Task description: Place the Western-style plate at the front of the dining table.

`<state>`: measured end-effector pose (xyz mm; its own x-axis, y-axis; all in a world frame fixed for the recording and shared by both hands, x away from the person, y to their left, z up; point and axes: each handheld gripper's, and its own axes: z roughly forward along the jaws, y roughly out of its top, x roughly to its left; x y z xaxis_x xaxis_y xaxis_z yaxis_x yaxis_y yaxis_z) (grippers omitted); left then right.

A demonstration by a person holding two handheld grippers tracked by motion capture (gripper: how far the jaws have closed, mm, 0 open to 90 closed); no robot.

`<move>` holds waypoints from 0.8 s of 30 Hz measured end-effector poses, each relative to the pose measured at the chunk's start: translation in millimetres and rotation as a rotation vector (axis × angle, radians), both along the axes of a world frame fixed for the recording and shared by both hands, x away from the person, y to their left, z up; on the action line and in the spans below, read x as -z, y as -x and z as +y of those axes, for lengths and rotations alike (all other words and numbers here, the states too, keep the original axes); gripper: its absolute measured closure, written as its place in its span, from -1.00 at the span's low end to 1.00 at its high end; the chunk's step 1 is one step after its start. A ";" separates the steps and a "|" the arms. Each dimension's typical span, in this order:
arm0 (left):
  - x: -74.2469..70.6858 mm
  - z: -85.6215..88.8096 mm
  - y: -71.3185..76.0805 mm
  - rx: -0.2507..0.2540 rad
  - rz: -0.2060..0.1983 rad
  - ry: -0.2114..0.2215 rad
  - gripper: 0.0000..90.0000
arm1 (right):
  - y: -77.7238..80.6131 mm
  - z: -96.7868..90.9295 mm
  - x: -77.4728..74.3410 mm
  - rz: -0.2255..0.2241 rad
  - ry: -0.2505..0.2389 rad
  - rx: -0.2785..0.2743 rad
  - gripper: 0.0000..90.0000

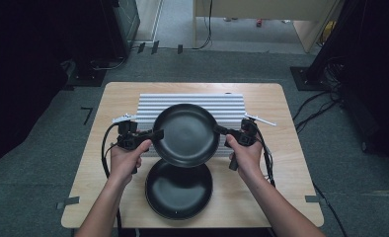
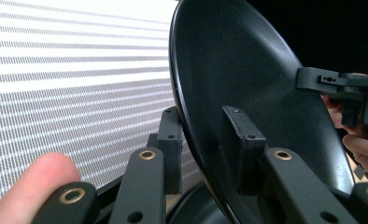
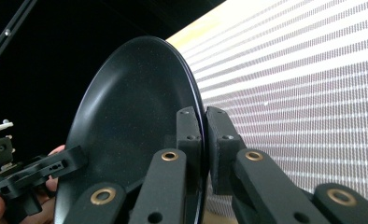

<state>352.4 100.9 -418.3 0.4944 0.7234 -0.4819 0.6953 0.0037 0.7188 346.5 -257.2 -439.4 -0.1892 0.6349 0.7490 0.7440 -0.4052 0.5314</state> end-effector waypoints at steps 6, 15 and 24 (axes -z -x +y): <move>4.0 -4.7 -21.8 -0.009 0.021 0.004 0.56 | -18.5 -1.6 1.2 -0.003 0.013 0.018 0.90; 9.9 -14.3 -45.6 -0.041 0.027 -0.006 0.57 | -43.8 -6.5 12.2 0.019 -0.001 0.048 0.89; 33.4 -17.4 -73.2 -0.073 0.095 0.003 0.56 | -67.9 -5.6 29.1 0.052 0.029 0.068 0.89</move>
<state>425.6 83.5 -451.6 0.3924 0.7545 -0.5260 0.7579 0.0588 0.6497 414.4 -262.8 -468.5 -0.1064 0.6663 0.7381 0.7418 -0.4411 0.5051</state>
